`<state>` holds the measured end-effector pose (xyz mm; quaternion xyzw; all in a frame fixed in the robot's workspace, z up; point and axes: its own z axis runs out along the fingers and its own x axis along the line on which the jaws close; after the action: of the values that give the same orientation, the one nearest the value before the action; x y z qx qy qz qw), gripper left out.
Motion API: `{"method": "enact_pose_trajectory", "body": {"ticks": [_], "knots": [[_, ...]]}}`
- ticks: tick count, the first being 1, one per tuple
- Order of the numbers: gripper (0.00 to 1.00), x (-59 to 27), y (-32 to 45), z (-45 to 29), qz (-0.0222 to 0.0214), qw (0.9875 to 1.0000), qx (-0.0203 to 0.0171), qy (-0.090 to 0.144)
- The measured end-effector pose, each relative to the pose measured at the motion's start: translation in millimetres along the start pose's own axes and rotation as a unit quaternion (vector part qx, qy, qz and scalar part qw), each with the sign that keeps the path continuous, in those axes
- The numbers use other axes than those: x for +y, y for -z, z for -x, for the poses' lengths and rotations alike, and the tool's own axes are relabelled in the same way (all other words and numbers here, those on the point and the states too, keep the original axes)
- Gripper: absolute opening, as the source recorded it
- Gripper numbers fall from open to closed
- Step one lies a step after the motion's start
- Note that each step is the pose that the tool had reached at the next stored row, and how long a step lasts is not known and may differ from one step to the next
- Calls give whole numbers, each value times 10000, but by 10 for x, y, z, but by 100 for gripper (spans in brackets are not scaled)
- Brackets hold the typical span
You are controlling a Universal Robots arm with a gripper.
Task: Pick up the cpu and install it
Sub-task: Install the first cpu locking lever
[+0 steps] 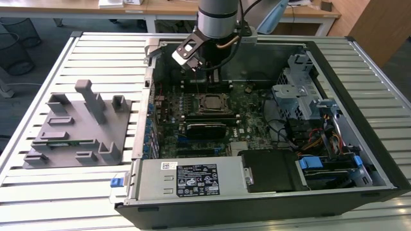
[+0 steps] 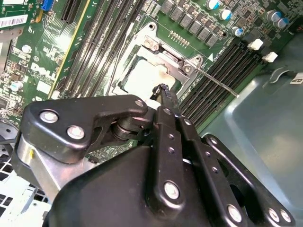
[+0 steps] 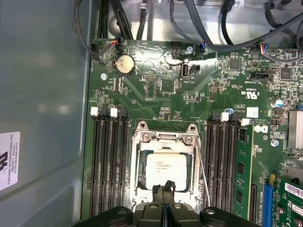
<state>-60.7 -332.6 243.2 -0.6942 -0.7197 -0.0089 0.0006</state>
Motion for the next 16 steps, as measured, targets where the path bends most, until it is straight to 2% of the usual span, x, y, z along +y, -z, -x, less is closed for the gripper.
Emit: {"method": "enact_pose_trajectory", "body": {"ticks": [6,7,16], "knots": [[11,1,53,-3,0,10000,-5,0],[11,1,85,-5,0,10000,-7,0],[11,2,158,-7,0,10000,-10,0]]}}
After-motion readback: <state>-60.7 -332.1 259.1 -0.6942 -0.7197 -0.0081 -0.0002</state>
